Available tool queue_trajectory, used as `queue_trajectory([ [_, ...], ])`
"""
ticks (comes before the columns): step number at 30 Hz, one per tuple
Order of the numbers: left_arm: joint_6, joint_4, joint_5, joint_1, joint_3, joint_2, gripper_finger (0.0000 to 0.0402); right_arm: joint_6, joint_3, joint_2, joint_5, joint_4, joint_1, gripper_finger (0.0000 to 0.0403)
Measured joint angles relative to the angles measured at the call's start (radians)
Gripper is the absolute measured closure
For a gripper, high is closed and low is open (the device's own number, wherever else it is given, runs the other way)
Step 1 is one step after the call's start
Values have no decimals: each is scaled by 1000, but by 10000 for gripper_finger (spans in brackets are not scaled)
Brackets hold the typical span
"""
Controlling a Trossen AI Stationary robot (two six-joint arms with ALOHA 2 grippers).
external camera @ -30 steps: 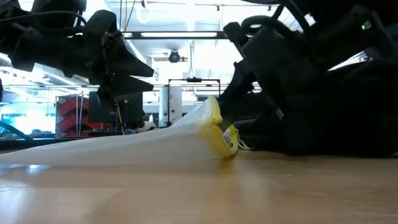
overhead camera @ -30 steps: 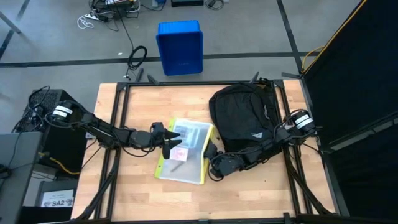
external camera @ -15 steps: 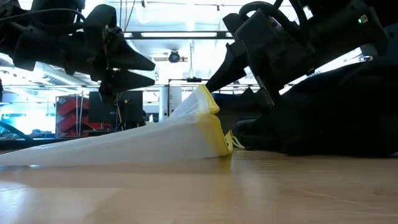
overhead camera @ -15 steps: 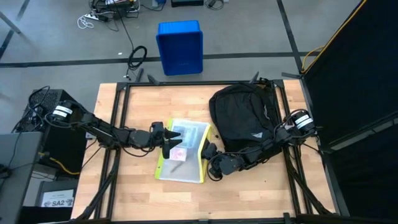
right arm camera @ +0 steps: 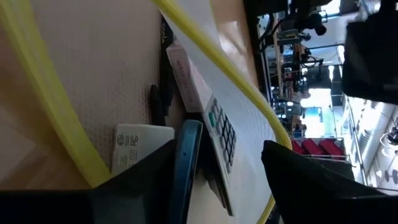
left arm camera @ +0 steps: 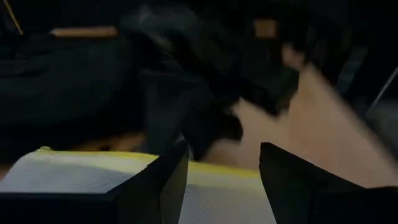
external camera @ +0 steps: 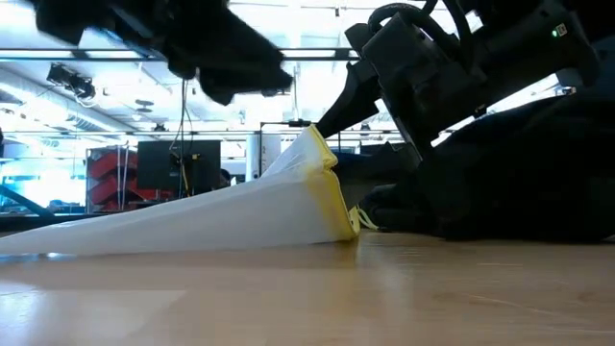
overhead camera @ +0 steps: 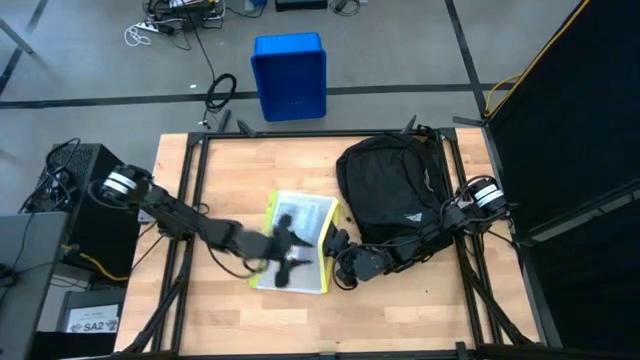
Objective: Unpack backpack
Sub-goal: Put the blue cellphone into the white zip bag
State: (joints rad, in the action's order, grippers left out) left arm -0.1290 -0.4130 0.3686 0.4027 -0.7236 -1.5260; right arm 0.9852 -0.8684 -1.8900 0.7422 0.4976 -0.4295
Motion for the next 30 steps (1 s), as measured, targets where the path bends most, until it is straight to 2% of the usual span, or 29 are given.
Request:
queue_trajectory([
  [5,-4,353,86,59,-249,-145,233,-1,0,0,3,1,1,209],
  [11,-59,541,109,113,-403,-215,218,-24,0,0,3,2,1,215],
  [16,-146,587,145,162,-428,-218,187,-46,0,1,2,3,4,206],
  [21,-327,604,214,190,-428,-242,165,-65,0,1,2,3,5,195],
  [30,-304,590,199,194,-426,-338,147,-88,0,1,1,6,9,186],
])
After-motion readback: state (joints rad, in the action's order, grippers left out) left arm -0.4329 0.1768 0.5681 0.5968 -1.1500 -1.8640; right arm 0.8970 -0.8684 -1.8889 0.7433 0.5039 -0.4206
